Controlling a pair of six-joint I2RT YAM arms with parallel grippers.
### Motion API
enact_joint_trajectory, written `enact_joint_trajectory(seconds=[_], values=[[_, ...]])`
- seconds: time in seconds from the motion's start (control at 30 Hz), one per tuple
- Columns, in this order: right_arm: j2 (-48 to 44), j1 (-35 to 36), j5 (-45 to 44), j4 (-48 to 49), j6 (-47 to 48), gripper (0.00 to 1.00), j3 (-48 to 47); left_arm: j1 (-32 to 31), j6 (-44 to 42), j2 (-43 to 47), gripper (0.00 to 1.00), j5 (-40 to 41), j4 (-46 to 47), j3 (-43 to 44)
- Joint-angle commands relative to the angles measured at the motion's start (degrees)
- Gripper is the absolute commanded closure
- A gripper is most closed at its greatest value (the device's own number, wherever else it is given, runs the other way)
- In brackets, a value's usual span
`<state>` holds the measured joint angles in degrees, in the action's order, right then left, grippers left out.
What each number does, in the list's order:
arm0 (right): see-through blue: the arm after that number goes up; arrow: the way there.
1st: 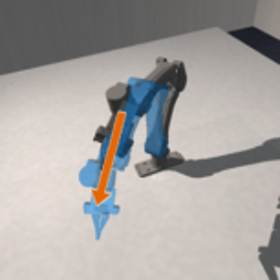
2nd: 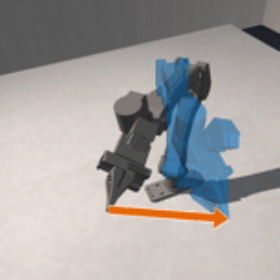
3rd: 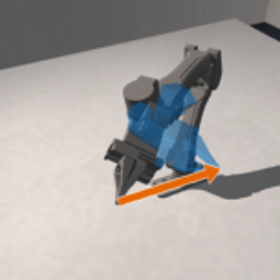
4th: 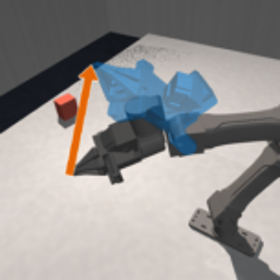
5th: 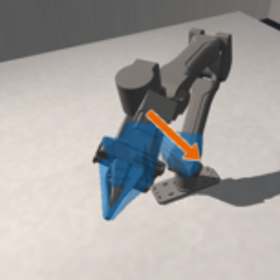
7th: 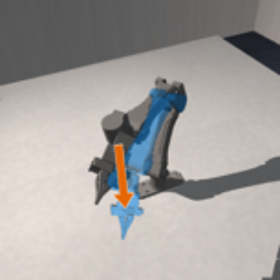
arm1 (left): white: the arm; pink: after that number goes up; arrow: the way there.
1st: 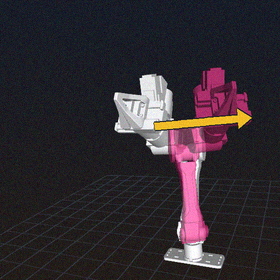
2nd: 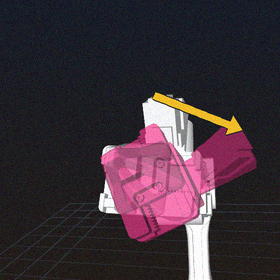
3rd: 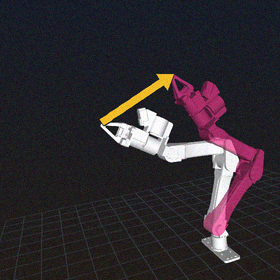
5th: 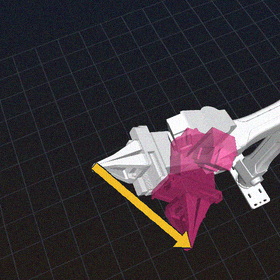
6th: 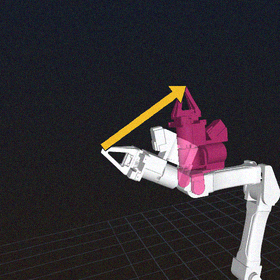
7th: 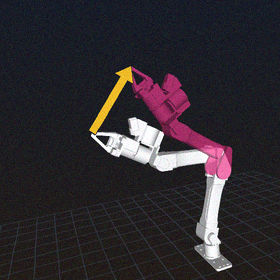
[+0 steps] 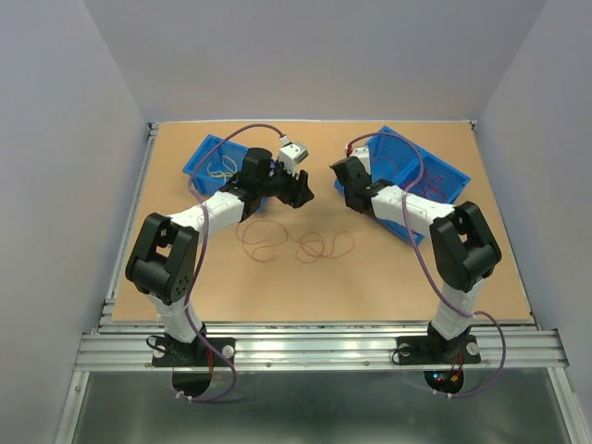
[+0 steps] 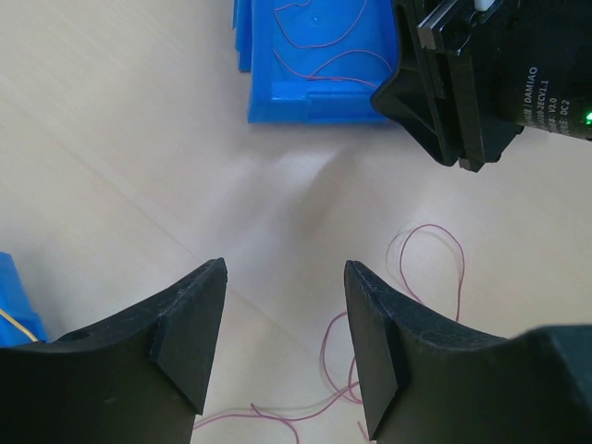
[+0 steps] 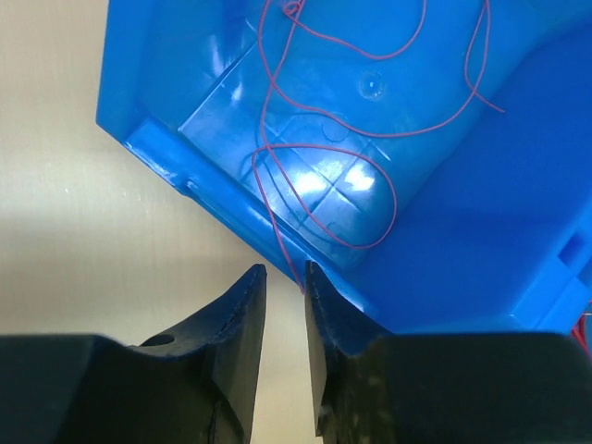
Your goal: Untangle the cables
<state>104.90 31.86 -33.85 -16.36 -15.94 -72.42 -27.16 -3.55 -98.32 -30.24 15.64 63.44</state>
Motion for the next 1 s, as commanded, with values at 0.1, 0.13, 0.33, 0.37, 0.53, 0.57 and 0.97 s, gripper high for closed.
enact_joint_trajectory(seconds=[0.1,0.13,0.33,0.37,0.53,0.57,0.97], values=[[0.66,-1.71,1.5,0.19,-0.4,0.76,-2.46,0.09,-0.05,3.05,0.35,-1.23,1.94,-0.34],[0.74,-1.8,1.76,0.1,-0.4,0.77,-2.46,0.09,0.04,3.14,0.35,-1.23,1.94,-0.25],[0.39,-2.24,3.61,0.01,-0.49,0.93,-2.64,0.09,-1.19,3.05,0.35,-1.75,-0.08,0.72],[0.13,-2.24,3.87,0.01,-0.49,0.97,-2.64,0.09,-1.37,3.14,0.35,-1.93,-0.52,1.16],[-2.33,-4.87,6.33,0.01,-0.58,0.99,-3.77,0.09,-4.26,4.19,0.34,-0.97,-7.18,3.62],[-2.68,-6.96,7.38,0.1,-0.75,1.0,-4.82,0.0,-6.27,4.54,0.34,-0.27,-8.25,3.88],[6.79,-12.61,7.83,-1.83,1.27,1.0,-20.12,-2.54,-22.72,12.27,0.07,11.49,-23.27,-2.62]])
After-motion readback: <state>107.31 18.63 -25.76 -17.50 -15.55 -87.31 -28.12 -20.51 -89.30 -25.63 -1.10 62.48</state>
